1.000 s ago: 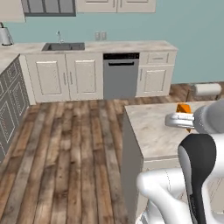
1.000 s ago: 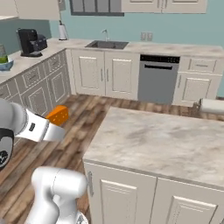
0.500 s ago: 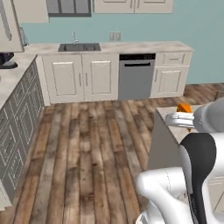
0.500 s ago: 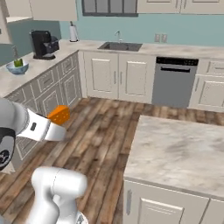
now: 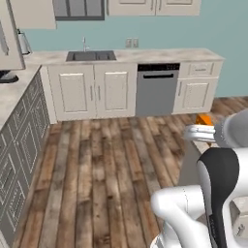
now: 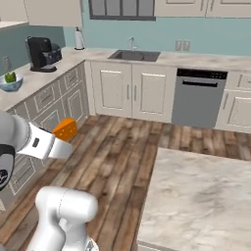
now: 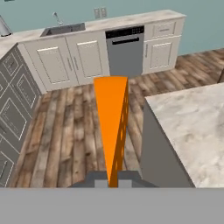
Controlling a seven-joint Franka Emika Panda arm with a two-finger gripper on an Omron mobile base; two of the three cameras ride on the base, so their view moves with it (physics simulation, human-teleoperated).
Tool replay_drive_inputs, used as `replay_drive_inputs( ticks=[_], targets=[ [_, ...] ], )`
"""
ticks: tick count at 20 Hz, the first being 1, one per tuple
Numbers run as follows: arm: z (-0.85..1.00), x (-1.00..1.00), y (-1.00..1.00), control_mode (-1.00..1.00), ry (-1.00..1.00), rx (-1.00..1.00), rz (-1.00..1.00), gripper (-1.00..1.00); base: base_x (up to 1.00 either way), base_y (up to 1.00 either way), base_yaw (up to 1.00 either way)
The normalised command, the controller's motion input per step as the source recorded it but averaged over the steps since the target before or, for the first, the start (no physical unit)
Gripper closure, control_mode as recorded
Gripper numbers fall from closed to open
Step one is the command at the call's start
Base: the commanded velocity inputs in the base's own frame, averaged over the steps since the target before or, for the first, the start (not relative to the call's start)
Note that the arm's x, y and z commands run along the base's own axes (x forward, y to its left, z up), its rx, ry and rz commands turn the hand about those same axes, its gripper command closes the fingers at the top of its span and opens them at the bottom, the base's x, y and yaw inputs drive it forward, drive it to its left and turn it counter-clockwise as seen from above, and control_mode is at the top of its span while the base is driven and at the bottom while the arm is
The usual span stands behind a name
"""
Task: Pick the cheese from the fridge and the cheese grater from the cabinet and place them next to the salad bowl.
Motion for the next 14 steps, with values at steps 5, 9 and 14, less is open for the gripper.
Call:
replay_drive_inputs(
  ticks=[5, 9, 14],
  targets=[
    [0.0, 0.0, 0.0, 1.0, 0.0, 0.0, 0.0, 1.0, 0.89, 0.26, 0.0],
    [0.0, 0.0, 0.0, 1.0, 0.0, 0.0, 0.0, 1.0, 0.94, 0.31, 0.0],
    [0.0, 0.0, 0.0, 1.0, 0.0, 0.0, 0.0, 1.0, 1.0, 0.1, 0.0]
  ],
)
